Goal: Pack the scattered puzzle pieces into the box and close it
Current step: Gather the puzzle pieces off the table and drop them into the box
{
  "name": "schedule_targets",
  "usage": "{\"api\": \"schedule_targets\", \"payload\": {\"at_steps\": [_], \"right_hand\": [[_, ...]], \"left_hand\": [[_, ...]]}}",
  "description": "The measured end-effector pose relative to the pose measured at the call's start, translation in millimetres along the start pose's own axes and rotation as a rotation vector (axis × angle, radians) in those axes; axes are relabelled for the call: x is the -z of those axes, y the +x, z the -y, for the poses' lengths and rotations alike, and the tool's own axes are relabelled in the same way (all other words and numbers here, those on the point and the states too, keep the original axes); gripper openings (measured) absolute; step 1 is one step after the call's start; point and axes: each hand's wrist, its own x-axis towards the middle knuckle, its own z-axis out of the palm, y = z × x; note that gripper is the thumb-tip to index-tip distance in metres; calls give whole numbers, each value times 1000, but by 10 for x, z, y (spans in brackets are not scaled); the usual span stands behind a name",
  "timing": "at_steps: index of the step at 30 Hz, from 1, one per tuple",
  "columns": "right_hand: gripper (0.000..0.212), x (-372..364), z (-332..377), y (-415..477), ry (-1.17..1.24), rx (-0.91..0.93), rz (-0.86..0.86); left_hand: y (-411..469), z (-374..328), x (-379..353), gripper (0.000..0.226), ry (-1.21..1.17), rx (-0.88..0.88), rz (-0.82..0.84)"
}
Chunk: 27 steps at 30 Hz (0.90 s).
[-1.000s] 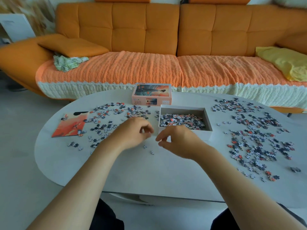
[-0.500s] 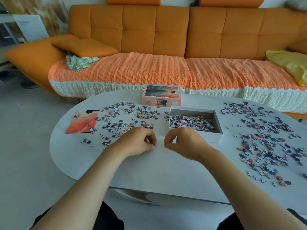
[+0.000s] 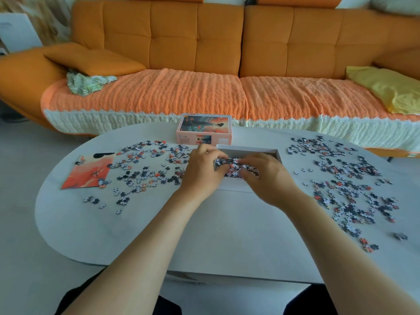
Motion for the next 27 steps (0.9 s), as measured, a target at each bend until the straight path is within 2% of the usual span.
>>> {"api": "schedule_targets", "payload": {"at_steps": [4,10,14,17,21,24,27], "right_hand": [[46,-35,-10,-44,-84,45,191],[49,55,-166,-21,-188,-33,259],[50,75,-91,-17,-198,2,175],[50,37,185,-3,-138,90,116],[54,-155,727,6,-88,226,191],[55,-386,1039,50,-67,260,254],[56,-637,1245,156,-70,213,339]], "left_hand": [[-7,-40,-64,41,-28,168,83],[-83,-64,-28,52,-141,116,242],[-173,35,87,54,-88,67,264],[-265,203,289,51,39,28,199],[-409,493,628,51,230,-7,80],[-562,765,855,64,439,89,145],[-704,1022,1066,81,602,282,248]]}}
